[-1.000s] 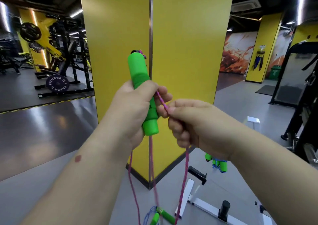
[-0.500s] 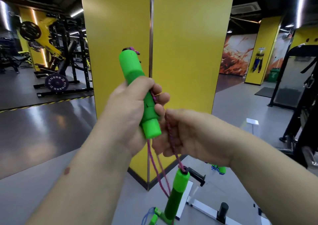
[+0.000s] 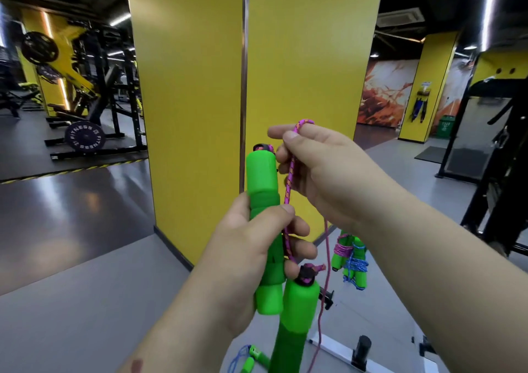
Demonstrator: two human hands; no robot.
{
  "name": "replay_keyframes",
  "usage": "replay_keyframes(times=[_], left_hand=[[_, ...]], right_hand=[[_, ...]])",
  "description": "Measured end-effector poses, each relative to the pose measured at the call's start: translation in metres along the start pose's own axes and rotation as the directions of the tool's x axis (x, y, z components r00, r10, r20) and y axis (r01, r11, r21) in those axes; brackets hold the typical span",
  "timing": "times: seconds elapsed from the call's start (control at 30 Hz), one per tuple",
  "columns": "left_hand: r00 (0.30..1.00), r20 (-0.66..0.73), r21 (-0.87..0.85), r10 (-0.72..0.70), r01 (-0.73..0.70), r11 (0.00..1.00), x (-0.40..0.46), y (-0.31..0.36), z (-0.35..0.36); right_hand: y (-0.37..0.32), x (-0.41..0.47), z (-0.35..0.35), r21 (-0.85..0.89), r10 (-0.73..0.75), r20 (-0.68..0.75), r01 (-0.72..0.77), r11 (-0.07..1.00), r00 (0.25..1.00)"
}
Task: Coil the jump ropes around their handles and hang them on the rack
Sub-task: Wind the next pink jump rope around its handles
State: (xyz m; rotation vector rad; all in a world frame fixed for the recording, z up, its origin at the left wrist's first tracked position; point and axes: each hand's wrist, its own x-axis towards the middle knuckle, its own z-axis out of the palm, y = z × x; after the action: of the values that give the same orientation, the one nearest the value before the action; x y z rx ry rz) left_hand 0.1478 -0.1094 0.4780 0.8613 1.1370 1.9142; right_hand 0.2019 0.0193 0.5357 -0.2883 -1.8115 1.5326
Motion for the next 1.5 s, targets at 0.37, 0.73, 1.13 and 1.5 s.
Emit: replay_keyframes(times=[0.37, 0.73, 1.13, 1.5], left_hand=[[0.985, 0.084, 0.171, -0.148, 0.132, 0.976, 0.001, -0.022, -0.023], [0.971, 0.206, 0.312, -0.119, 0.050, 0.949, -0.002, -0.026, -0.032], [0.983, 0.156, 0.120, -0.100, 0.082, 0.989, -0.002, -0.023, -0.028], [0.988, 0.146, 0.128, 0.057, -0.076, 0.989, 0.016, 0.002, -0.015]], right_hand=[[-0.008, 0.006, -0.003, 0.148, 0.017, -0.150, 0.006, 0.989, 0.988], [-0.005, 0.010, -0.001, 0.208, 0.016, -0.217, 0.030, 0.978, 0.976], [-0.004, 0.014, 0.001, 0.291, 0.051, -0.230, 0.019, 0.956, 0.972], [-0.003, -0.007, 0.001, -0.035, 0.247, 0.192, -0.244, 0.969, 0.950]])
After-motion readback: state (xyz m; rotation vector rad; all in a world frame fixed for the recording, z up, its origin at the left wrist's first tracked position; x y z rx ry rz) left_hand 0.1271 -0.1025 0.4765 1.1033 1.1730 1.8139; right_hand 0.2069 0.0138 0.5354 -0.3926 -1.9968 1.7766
